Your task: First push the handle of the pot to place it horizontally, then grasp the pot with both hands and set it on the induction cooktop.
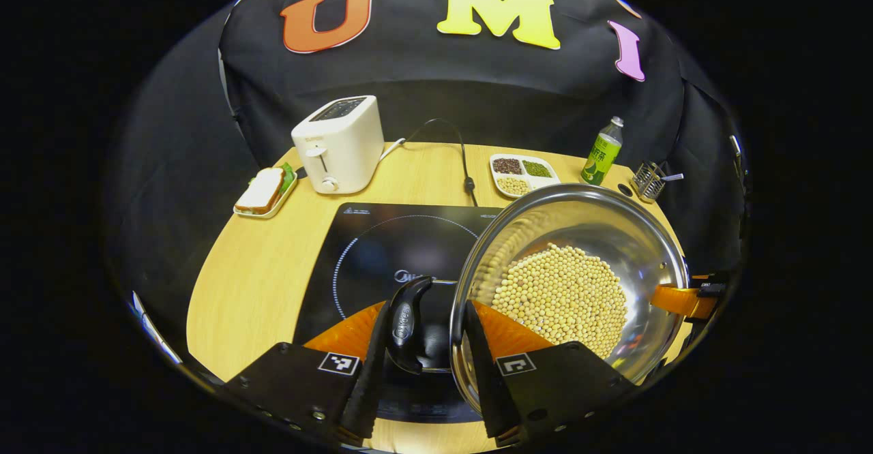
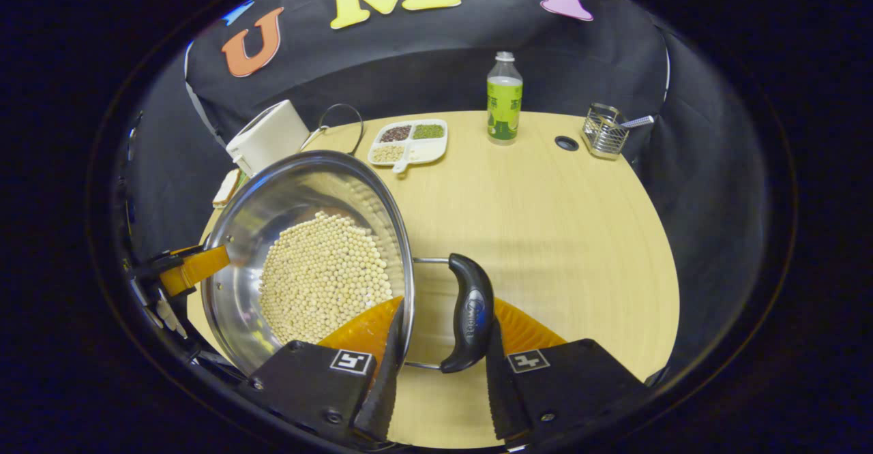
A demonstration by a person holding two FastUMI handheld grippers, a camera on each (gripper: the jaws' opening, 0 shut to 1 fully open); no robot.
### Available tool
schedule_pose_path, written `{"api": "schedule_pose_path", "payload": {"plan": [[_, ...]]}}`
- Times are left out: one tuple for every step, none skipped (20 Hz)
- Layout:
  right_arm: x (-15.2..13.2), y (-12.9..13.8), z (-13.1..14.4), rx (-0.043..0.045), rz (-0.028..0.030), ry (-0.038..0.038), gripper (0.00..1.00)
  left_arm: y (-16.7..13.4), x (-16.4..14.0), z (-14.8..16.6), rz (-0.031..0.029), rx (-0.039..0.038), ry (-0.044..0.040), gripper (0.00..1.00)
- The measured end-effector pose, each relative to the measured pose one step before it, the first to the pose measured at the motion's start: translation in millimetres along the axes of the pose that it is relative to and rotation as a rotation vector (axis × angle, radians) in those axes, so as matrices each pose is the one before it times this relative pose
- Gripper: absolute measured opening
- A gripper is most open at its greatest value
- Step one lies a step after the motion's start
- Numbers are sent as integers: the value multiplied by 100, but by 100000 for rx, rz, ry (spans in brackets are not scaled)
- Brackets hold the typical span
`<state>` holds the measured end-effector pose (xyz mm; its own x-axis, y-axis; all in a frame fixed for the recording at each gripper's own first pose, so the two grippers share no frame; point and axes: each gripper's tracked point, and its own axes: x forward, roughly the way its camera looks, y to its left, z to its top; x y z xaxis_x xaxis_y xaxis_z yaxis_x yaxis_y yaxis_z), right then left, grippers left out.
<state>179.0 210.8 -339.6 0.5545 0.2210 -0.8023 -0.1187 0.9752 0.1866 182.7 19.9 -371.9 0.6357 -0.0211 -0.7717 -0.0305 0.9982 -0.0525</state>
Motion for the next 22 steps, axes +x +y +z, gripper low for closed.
{"api": "schedule_pose_path", "payload": {"plan": [[25, 980, -24, 266, 243, -7, 55, 430, -30, 93, 161, 37, -123, 58], [3, 731, -28, 136, 249, 75, 56, 479, -79, -30, 98, 175, 29, 58], [100, 837, 19, 6, 156, 216, 55, 423, 68, 187, 183, 234, -48, 58], [114, 889, 42, -129, 201, 353, 55, 476, 35, -84, 211, -2, 275, 58], [171, 732, 38, -180, 151, 149, 55, 441, 112, 31, 265, -189, 254, 58], [181, 808, 135, -506, 354, 225, 55, 412, -74, -21, 273, -539, 317, 58], [321, 752, 177, -349, 220, 23, 55, 325, 69, 83, 359, -805, 228, 58], [285, 793, 257, -470, 316, 278, 55, 358, 94, 16, 117, -231, 554, 58], [337, 667, 146, -190, 374, 403, 55, 464, -92, 139, 374, -1, 223, 58], [339, 682, 194, -36, 441, 234, 55, 633, -35, 196, 483, -23, 308, 58], [356, 632, 116, -36, 438, 439, 55, 533, 147, 181, 518, -90, -35, 58], [415, 703, 330, 181, 510, 289, 56, 741, 187, 96, 695, 187, -122, 58], [381, 769, 224, 169, 281, 515, 55, 643, 144, 208, 540, 189, -201, 58], [411, 609, 218, 343, 238, 698, 55, 755, 129, 171, 471, 129, 332, 58], [459, 656, 236, 394, 177, 539, 55, 562, 271, 233, 286, 125, 583, 58], [376, 518, 159, -101, 235, 393, 55, 912, 274, 159, 286, -60, 56, 58], [436, 621, 209, 71, 240, 350, 55, 932, 551, 350, 372, -296, 100, 58], [336, 452, 176, -285, 50, 390, 55, 699, 451, -146, 323, -118, 463, 58], [240, 402, -48, -234, 33, 402, 55, 501, 356, 70, 279, -1, 472, 58], [325, 364, 115, 93, 155, 776, 55, 179, 312, -12, 268, -439, 385, 58], [447, 313, 173, 435, 59, 541, 55, 262, 359, -1, 153, -122, 526, 58], [307, 190, 144, -49, -128, 439, 55, 107, 163, 46, 194, -62, 20, 58]]}}
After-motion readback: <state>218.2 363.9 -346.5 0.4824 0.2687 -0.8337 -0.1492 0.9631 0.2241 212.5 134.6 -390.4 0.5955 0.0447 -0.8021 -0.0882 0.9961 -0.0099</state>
